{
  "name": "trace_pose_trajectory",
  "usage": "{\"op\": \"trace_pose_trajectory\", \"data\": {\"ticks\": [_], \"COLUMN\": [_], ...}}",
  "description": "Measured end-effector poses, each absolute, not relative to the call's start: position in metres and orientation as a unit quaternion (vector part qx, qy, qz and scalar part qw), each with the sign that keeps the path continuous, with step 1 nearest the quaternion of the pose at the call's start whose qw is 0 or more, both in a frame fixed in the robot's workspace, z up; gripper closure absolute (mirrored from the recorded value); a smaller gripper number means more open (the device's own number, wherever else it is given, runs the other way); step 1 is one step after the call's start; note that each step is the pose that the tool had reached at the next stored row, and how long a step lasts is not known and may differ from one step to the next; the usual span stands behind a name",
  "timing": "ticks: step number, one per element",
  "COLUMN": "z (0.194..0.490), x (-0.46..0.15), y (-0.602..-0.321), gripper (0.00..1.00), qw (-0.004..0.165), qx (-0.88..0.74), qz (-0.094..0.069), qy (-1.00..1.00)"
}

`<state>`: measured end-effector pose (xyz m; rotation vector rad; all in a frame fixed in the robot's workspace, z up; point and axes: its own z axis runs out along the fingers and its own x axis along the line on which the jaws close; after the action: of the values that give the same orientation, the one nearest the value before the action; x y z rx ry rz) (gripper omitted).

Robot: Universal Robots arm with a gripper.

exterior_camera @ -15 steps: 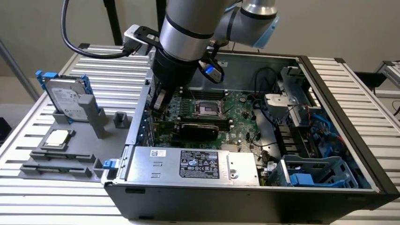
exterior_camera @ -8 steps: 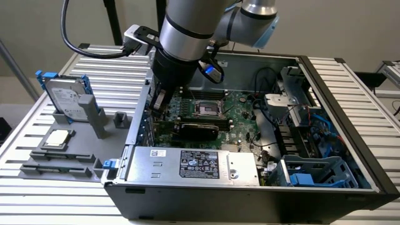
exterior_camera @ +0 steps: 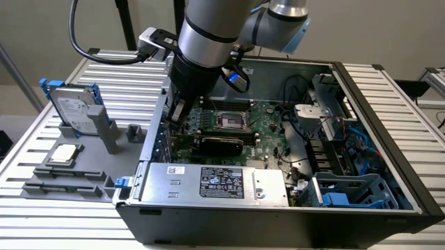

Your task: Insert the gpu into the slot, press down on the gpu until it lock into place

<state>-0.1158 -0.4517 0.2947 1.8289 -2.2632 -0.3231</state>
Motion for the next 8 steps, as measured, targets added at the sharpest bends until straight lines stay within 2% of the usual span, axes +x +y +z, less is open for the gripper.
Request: {"op": "trace_pose_trajectory", "data": {"ticks": [8], "z": [0.293], "x": [-0.1156], "y": [-0.4513], "gripper": [0.89], "qw": [0.103], "qx": [0.622], "qz": [-0.104], "qy": [-0.77]}}
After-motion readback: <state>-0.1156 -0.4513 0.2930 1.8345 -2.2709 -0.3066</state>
